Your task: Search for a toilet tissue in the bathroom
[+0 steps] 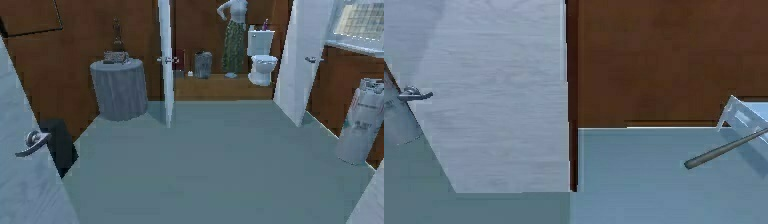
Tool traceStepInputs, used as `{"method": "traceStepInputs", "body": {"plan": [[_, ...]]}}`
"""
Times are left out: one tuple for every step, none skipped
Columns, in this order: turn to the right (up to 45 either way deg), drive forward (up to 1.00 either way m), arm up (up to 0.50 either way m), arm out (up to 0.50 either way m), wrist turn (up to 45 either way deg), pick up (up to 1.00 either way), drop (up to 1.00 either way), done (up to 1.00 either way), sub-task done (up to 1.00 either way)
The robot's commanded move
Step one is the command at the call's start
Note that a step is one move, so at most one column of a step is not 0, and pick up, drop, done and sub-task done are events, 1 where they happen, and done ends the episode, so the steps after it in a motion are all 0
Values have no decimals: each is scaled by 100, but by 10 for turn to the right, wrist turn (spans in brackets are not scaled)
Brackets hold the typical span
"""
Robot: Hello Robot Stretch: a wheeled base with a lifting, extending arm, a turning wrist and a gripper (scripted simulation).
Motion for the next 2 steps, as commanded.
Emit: {"method": "traceStepInputs", "body": {"plan": [[90,0,0,0,0,0,0,0,0],[0,100,0,0,0,0,0,0,0]]}}
